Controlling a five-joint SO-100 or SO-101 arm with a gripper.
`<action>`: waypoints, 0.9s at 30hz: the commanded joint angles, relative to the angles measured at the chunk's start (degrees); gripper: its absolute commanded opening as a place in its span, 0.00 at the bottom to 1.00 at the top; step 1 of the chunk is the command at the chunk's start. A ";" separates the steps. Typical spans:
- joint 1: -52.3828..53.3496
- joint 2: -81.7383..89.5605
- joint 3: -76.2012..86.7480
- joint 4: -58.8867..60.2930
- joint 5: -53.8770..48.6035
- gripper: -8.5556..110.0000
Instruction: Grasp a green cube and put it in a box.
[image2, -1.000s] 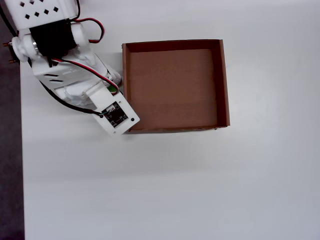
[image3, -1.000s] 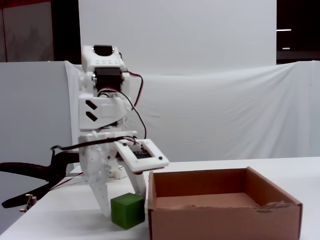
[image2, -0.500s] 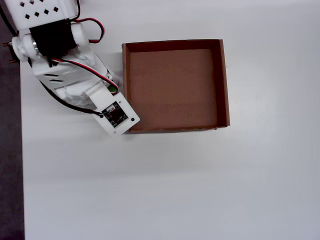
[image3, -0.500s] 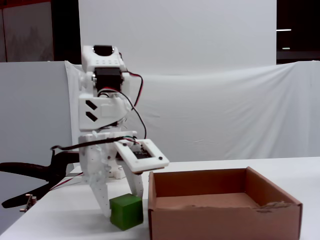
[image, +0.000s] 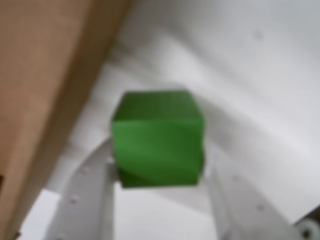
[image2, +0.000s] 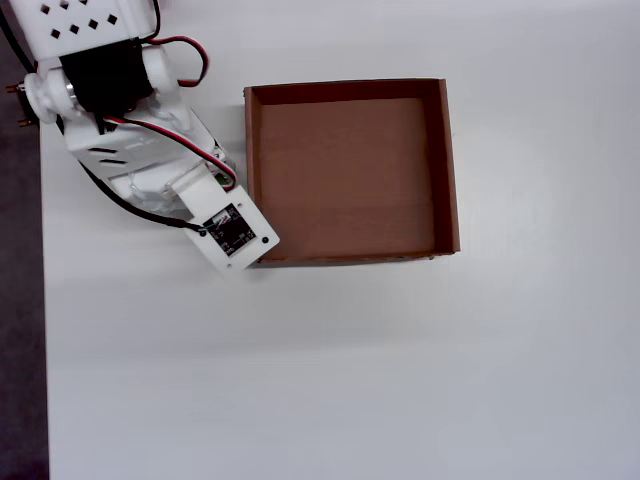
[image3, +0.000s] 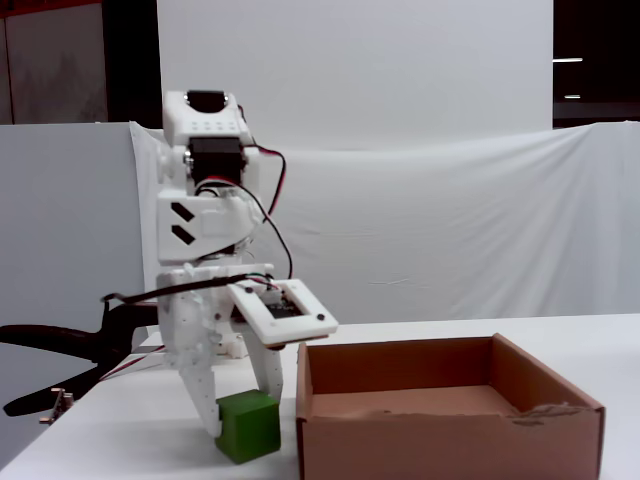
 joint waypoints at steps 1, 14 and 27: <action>-0.62 4.48 -1.93 2.20 0.35 0.20; -4.66 17.14 -6.77 16.17 7.47 0.19; -10.46 23.64 -11.69 19.34 13.18 0.19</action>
